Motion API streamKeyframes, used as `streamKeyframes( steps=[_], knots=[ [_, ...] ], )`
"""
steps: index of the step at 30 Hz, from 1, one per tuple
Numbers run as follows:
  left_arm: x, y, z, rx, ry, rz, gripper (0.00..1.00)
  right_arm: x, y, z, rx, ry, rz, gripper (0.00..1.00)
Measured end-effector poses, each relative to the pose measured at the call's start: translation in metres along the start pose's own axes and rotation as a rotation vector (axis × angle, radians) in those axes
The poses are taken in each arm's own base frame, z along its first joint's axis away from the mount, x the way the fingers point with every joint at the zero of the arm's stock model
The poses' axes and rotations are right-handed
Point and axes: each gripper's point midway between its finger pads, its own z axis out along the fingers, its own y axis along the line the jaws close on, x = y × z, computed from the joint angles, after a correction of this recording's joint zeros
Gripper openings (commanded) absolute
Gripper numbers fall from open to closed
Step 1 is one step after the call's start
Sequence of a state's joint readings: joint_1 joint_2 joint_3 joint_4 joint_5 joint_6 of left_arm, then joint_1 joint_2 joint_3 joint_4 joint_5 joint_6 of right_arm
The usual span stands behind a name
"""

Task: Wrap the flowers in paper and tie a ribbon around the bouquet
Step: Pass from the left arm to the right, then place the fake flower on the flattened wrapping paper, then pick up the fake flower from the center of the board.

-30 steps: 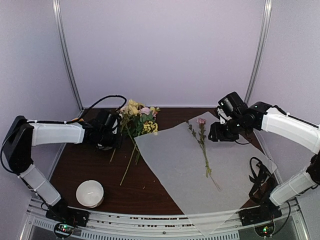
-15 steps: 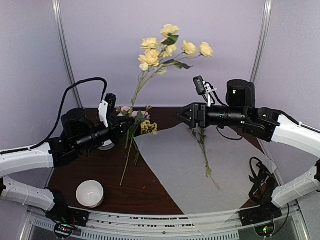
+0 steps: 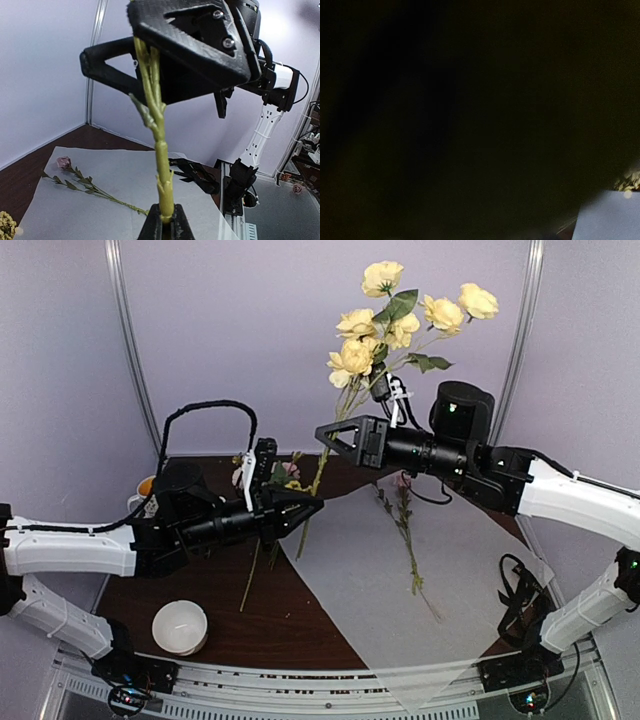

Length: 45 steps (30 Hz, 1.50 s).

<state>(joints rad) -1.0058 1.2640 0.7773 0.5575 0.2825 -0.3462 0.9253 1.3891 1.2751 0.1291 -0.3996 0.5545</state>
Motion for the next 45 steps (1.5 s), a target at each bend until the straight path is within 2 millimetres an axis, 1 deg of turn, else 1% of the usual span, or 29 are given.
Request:
streamKeyframes(
  steps=[1, 3, 5, 6, 7, 9, 10, 12, 13, 14, 16, 17, 18, 19, 20, 21, 22, 24, 25, 27, 28, 32, 35, 36, 37, 39, 40, 41, 45],
  knots=[
    [0.001, 0.000, 0.001, 0.004, 0.002, -0.002, 0.00, -0.001, -0.001, 0.000, 0.006, -0.004, 0.001, 0.01],
    [0.004, 0.001, 0.002, 0.001, 0.013, -0.009, 0.00, -0.001, -0.003, 0.000, 0.018, -0.006, 0.008, 0.00],
    [0.007, 0.002, 0.002, 0.000, 0.022, -0.011, 0.48, -0.001, -0.007, -0.001, 0.041, -0.007, 0.025, 0.00],
    [0.009, 0.003, 0.002, -0.007, 0.033, -0.011, 0.64, -0.001, -0.010, -0.004, 0.055, -0.001, 0.039, 0.00],
    [0.009, 0.003, 0.002, -0.008, 0.035, -0.016, 0.73, 0.000, -0.017, -0.007, 0.083, 0.005, 0.049, 0.00],
    [0.010, 0.012, 0.002, -0.064, 0.053, -0.009, 0.76, 0.000, -0.038, -0.018, 0.160, 0.021, 0.078, 0.00],
    [0.010, 0.017, 0.002, -0.093, 0.062, -0.009, 0.77, 0.000, -0.054, -0.027, 0.217, 0.034, 0.095, 0.00],
    [0.016, 0.039, -0.001, -0.224, 0.110, -0.016, 0.76, 0.004, -0.089, -0.044, 0.337, 0.070, 0.133, 0.00],
    [0.020, 0.054, -0.004, -0.307, 0.145, -0.021, 0.74, 0.012, -0.115, -0.057, 0.419, 0.110, 0.164, 0.00],
    [0.022, 0.068, -0.007, -0.379, 0.170, -0.029, 0.71, 0.022, -0.133, -0.065, 0.478, 0.151, 0.188, 0.00],
    [0.030, 0.108, -0.016, -0.571, 0.258, -0.062, 0.70, 0.048, -0.173, -0.083, 0.603, 0.252, 0.239, 0.00],
    [0.037, 0.133, -0.023, -0.671, 0.310, -0.086, 0.69, 0.066, -0.196, -0.093, 0.673, 0.321, 0.272, 0.00],
    [0.045, 0.154, -0.031, -0.743, 0.355, -0.107, 0.68, 0.083, -0.213, -0.100, 0.726, 0.381, 0.294, 0.00],
    [0.056, 0.172, -0.040, -0.801, 0.398, -0.128, 0.68, 0.107, -0.235, -0.111, 0.799, 0.464, 0.324, 0.00],
    [0.073, 0.190, -0.053, -0.857, 0.453, -0.156, 0.68, 0.125, -0.249, -0.119, 0.851, 0.528, 0.348, 0.03],
    [0.091, 0.203, -0.066, -0.903, 0.510, -0.181, 0.68, 0.146, -0.265, -0.129, 0.911, 0.602, 0.369, 0.08],
    [0.111, 0.213, -0.081, -0.950, 0.571, -0.207, 0.67, 0.162, -0.275, -0.136, 0.955, 0.654, 0.387, 0.14],
    [0.143, 0.219, -0.101, -0.993, 0.679, -0.241, 0.67, 0.187, -0.296, -0.152, 1.046, 0.743, 0.408, 0.23],
    [0.156, 0.219, -0.106, -1.001, 0.725, -0.252, 0.66, 0.194, -0.304, -0.159, 1.093, 0.772, 0.405, 0.28],
    [0.177, 0.218, -0.112, -1.004, 0.790, -0.272, 0.65, 0.197, -0.315, -0.164, 1.153, 0.783, 0.394, 0.38],
    [0.183, 0.217, -0.113, -1.002, 0.805, -0.280, 0.64, 0.195, -0.320, -0.166, 1.180, 0.779, 0.382, 0.40],
    [0.207, 0.222, -0.121, -1.012, 0.856, -0.326, 0.61, 0.174, -0.330, -0.168, 1.251, 0.717, 0.322, 0.41],
    [0.231, 0.228, -0.127, -1.021, 0.909, -0.355, 0.58, 0.163, -0.331, -0.169, 1.274, 0.676, 0.303, 0.41],
    [0.239, 0.229, -0.129, -1.021, 0.928, -0.364, 0.54, 0.159, -0.329, -0.170, 1.274, 0.662, 0.297, 0.42],
    [0.248, 0.230, -0.130, -1.018, 0.948, -0.374, 0.46, 0.154, -0.326, -0.170, 1.272, 0.645, 0.290, 0.42],
    [0.256, 0.233, -0.129, -1.020, 0.955, -0.385, 0.22, 0.144, -0.318, -0.172, 1.261, 0.613, 0.282, 0.42],
    [0.255, 0.234, -0.125, -1.015, 0.945, -0.389, 0.10, 0.139, -0.313, -0.174, 1.255, 0.595, 0.277, 0.42],
    [0.255, 0.236, -0.122, -1.009, 0.937, -0.391, 0.01, 0.134, -0.307, -0.175, 1.246, 0.578, 0.271, 0.42],
    [0.253, 0.239, -0.123, -1.036, 0.907, -0.410, 0.00, 0.122, -0.291, -0.179, 1.220, 0.533, 0.256, 0.42]
  ],
)
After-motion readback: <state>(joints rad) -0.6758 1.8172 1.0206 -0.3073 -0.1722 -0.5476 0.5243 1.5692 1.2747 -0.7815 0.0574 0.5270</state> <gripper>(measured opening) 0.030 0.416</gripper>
